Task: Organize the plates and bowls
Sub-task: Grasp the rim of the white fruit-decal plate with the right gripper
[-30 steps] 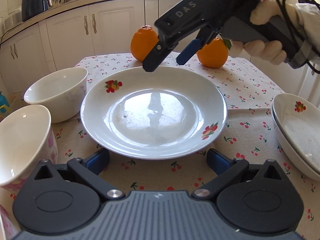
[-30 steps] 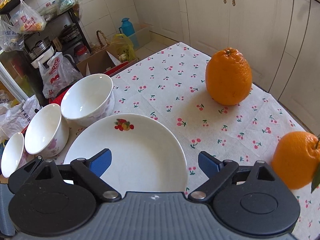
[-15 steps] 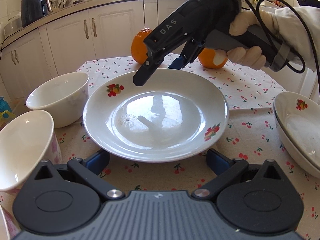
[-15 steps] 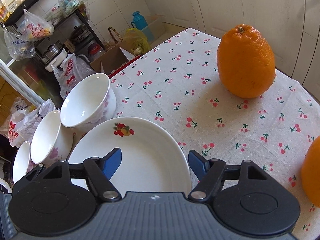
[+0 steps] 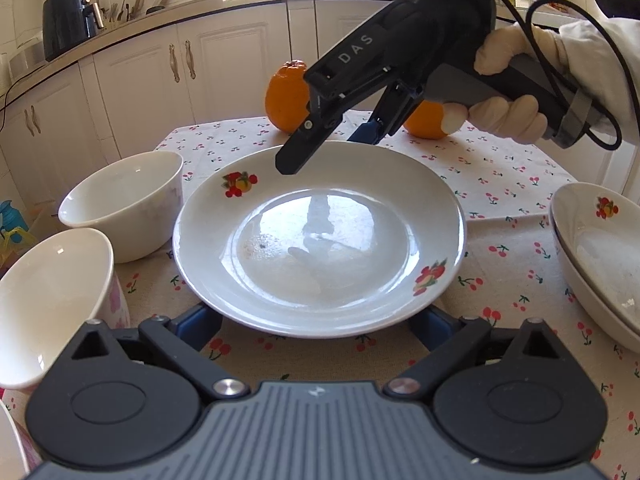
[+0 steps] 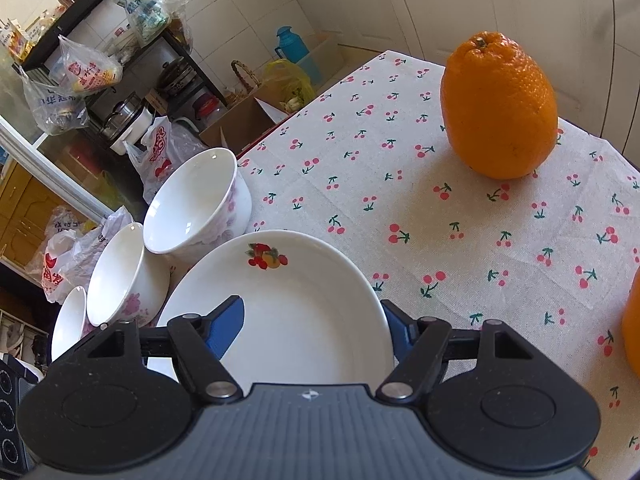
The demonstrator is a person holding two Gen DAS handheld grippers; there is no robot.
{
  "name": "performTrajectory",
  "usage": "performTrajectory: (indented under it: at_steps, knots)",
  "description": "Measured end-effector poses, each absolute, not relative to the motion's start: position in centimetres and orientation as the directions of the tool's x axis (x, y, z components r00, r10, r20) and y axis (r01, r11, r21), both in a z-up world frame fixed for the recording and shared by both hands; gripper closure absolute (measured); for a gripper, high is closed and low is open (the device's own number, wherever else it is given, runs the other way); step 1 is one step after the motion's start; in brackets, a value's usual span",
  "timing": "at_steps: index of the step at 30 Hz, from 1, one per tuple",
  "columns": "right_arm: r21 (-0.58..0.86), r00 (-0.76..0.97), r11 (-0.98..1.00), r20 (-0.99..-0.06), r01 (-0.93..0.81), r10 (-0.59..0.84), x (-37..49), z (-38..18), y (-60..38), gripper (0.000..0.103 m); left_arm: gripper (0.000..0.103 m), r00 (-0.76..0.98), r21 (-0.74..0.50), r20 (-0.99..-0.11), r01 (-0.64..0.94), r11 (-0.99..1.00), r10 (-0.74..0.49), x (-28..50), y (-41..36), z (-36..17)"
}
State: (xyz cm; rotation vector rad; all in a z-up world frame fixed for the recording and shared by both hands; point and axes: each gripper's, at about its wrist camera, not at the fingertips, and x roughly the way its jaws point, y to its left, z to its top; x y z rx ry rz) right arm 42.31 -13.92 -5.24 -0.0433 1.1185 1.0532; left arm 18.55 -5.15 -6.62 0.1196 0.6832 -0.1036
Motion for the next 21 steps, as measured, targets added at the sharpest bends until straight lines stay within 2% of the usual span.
performTrajectory:
  at_steps: [21]
  knots:
    - [0.443, 0.097, 0.592, -0.741, -0.673, 0.664, 38.7, -3.8, -16.2, 0.024, 0.004, 0.760, 0.077, -0.640, 0.216, 0.973, -0.118, 16.3, -5.3, -4.7]
